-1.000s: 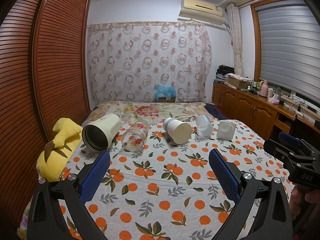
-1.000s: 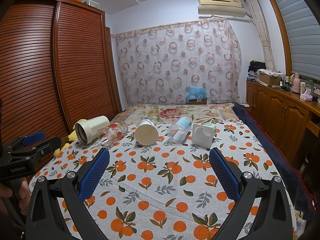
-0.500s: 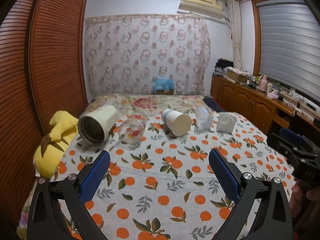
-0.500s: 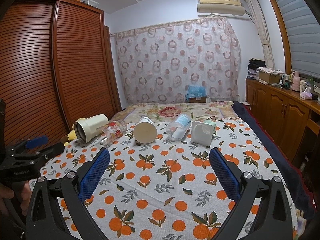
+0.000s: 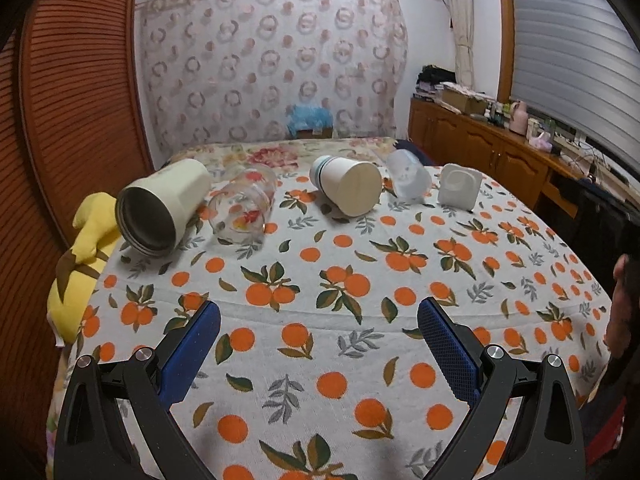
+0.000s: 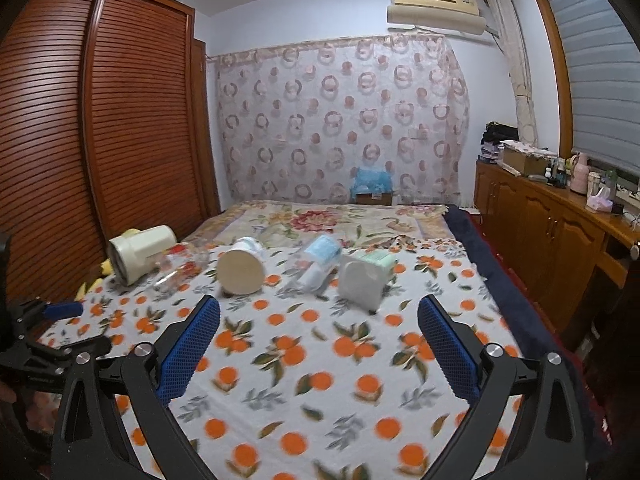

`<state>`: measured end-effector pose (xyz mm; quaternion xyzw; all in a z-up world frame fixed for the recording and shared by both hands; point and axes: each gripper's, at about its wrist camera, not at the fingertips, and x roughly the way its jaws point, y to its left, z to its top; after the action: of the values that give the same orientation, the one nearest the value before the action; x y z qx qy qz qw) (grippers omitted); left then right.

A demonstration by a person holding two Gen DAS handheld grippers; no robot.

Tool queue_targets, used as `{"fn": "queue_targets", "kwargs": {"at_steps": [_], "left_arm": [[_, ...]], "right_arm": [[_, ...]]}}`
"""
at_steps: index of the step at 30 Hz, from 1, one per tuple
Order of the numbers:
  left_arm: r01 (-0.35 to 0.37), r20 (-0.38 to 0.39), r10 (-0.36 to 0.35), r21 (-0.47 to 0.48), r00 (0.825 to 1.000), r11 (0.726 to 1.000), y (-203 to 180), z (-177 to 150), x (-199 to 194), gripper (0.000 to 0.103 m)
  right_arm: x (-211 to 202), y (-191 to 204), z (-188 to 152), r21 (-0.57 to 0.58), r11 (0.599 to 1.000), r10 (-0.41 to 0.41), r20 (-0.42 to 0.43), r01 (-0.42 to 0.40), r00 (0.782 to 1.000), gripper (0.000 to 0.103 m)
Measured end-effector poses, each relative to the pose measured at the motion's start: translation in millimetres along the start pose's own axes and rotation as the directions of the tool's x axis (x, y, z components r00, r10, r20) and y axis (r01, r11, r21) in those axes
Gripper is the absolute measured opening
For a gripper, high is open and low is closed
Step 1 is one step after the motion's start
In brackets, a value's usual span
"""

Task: Flip cup upside down
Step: 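Move the right gripper to the green-labelled cup and close around it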

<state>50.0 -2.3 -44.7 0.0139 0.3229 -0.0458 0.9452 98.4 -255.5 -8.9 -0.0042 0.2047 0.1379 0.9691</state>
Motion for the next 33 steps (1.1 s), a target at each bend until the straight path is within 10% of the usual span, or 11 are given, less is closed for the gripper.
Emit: {"fn": "queue_targets", "kwargs": {"at_steps": [18, 33], "left_arm": [[0.101, -0.059, -0.098, 0.044, 0.993, 0.994, -2, 22, 56, 0.095], [0.174, -0.065, -0.170, 0.067, 0.983, 0.982, -19, 51, 82, 0.095]], "right_arm": [[106, -53, 50, -0.044, 0.998, -0.048, -0.183, 0.041, 0.982, 0.084], [222, -92, 58, 0.195, 0.978, 0.026, -0.456, 0.071, 0.890, 0.069]]}}
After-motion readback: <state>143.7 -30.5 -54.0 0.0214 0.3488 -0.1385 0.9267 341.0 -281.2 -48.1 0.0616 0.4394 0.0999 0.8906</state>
